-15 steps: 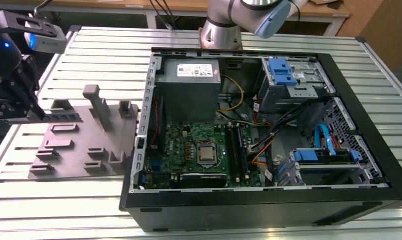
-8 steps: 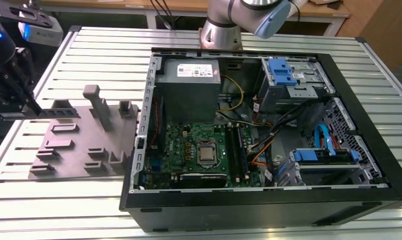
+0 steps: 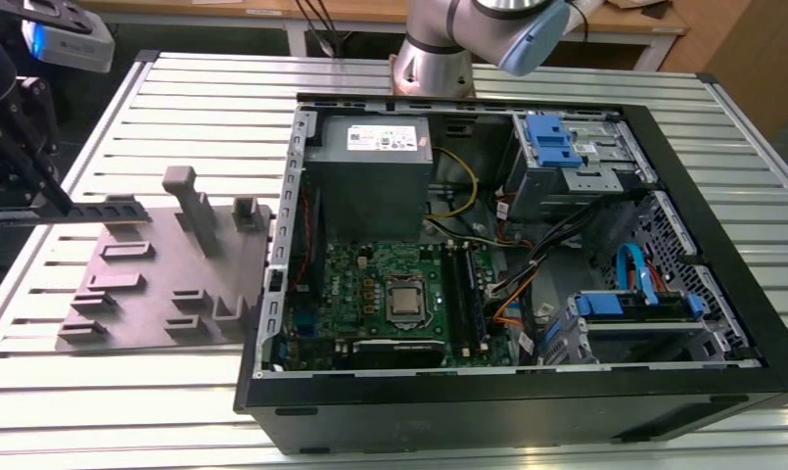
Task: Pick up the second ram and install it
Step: 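Pick up the second ram and move it above second insertion slot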
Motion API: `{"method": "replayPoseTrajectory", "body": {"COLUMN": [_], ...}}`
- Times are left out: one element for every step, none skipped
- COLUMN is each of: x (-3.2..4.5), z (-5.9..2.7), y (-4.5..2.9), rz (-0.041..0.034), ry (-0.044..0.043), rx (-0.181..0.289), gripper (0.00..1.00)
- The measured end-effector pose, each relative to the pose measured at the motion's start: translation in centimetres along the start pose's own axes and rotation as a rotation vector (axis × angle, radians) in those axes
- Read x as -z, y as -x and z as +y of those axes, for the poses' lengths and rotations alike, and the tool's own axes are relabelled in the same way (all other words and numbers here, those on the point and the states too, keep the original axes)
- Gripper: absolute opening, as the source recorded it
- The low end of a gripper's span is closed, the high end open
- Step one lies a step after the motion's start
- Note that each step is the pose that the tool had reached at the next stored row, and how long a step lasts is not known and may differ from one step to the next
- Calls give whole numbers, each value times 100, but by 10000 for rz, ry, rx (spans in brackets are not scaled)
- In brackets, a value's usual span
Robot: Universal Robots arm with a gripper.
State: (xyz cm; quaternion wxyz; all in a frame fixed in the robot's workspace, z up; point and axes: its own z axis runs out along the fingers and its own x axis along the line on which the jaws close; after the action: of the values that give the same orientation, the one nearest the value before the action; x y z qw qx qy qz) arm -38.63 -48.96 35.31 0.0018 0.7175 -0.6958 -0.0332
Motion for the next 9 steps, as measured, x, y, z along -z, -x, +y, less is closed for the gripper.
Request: {"method": "replayPoseTrajectory", "body": {"x": [19,35,53,72,91,111,131,150,171], "z": [1,2,3,4,4,5,6,7,8], "y": [1,1,2,3,4,5,6,7,8], "rz": [1,0,1,0,1,1,1,0,0], "ry": [1,0,1,0,1,1,1,0,0], "rx": [0,0,0,0,0,0,0,0,0], "gripper": [13,13,13,13,13,13,13,13,13]}}
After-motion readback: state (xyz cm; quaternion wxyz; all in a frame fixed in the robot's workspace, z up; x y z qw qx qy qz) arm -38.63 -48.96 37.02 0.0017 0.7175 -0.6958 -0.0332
